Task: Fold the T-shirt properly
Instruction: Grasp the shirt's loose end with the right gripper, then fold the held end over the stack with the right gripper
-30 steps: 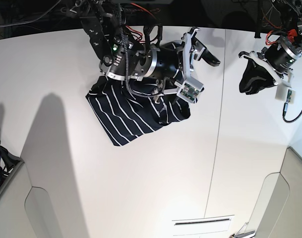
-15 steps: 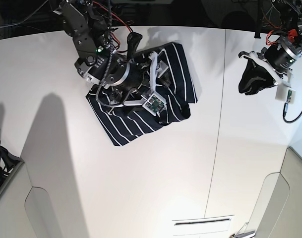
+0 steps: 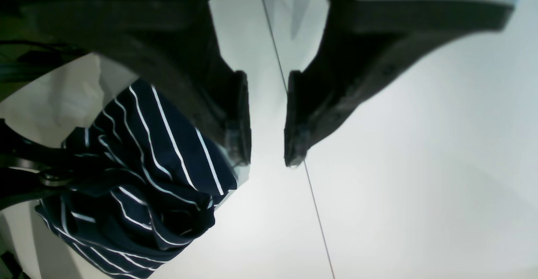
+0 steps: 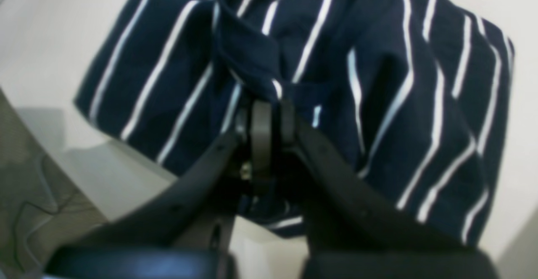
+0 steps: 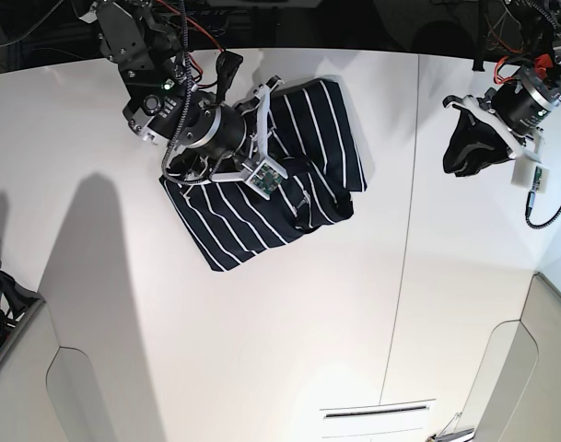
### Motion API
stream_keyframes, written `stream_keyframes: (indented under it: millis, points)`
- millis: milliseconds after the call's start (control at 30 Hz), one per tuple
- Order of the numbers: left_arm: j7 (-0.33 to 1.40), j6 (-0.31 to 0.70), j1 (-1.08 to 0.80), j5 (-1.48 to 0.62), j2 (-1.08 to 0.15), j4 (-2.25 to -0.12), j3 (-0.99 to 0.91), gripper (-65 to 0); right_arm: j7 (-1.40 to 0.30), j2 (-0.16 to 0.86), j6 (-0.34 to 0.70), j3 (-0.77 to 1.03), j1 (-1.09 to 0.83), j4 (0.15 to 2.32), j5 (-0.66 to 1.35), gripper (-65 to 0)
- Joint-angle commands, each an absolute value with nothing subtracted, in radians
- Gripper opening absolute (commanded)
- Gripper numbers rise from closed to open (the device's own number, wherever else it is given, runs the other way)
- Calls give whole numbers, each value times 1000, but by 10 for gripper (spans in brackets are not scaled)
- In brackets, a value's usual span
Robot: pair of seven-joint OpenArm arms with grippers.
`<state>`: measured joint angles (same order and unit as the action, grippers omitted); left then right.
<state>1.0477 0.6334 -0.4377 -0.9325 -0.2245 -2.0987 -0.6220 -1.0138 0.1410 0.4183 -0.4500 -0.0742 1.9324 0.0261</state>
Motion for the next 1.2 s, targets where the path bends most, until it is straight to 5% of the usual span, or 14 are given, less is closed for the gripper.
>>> stream_keyframes:
  millis: [0, 400, 700, 900, 1167]
  points:
    - [1029, 640, -438, -950, -236, -2111, -627, -504, -990, 136, 414, -449, -62, 1948, 55, -650]
    - [1029, 640, -438, -950, -237, -2111, -627, -504, -1050, 114, 453, -506, -65, 2007, 335, -650]
    - [1028, 640, -438, -950, -237, -2111, -627, -504, -1050, 44, 449, -623, -64, 2023, 317, -650]
    - [1028, 640, -438, -950, -237, -2111, -627, -504, -1018, 43, 449, -623, -64, 2023, 318, -356]
    - [1025, 640, -438, -954, -256, -2111, -627, -504, -969, 15, 453, -581, -56, 2030, 287, -346]
